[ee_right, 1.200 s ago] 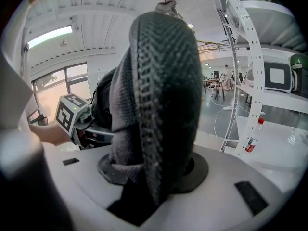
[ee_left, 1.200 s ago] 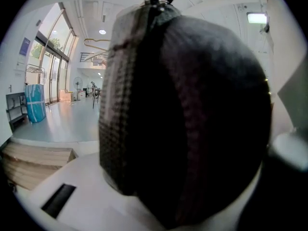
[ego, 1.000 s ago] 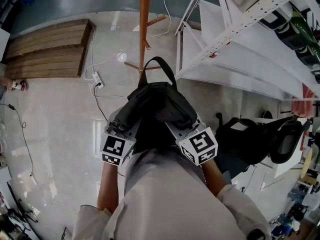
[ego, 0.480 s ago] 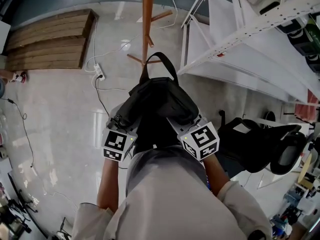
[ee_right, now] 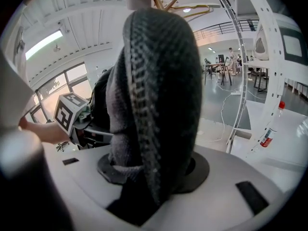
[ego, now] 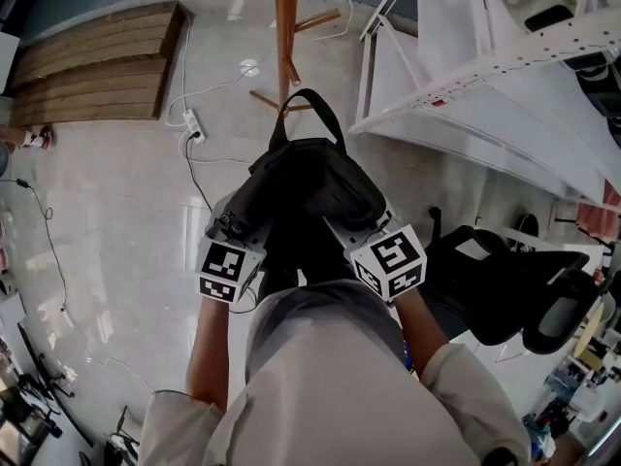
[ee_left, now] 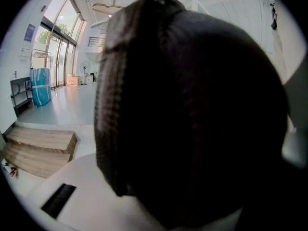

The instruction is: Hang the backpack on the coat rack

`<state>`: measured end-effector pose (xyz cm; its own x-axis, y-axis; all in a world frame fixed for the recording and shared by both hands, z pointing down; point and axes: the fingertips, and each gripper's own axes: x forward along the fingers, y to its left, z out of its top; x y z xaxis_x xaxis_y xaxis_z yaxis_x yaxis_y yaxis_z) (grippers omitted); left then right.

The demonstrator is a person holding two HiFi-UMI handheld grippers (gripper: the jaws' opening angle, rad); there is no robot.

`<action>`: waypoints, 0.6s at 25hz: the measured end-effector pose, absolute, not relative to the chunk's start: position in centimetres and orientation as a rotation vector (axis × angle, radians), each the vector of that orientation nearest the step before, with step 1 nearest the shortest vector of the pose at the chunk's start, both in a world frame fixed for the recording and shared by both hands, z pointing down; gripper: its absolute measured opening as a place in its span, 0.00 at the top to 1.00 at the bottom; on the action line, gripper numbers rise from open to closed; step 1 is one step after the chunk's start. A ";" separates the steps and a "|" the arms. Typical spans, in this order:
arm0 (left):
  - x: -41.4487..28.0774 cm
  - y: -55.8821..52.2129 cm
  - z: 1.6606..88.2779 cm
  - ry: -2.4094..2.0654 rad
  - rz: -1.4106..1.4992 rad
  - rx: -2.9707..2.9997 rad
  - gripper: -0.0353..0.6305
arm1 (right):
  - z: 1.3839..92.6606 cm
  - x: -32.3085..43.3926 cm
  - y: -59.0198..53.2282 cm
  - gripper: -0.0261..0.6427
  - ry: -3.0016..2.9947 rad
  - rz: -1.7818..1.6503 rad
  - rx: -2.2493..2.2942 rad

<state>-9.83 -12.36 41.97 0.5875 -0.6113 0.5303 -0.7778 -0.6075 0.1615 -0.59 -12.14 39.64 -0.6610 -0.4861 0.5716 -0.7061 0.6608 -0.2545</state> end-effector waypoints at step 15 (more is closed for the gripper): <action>-9.6 -14.6 46.3 -1.115 0.629 2.352 0.72 | 43.6 -0.2 -14.9 0.69 -2.372 0.692 0.884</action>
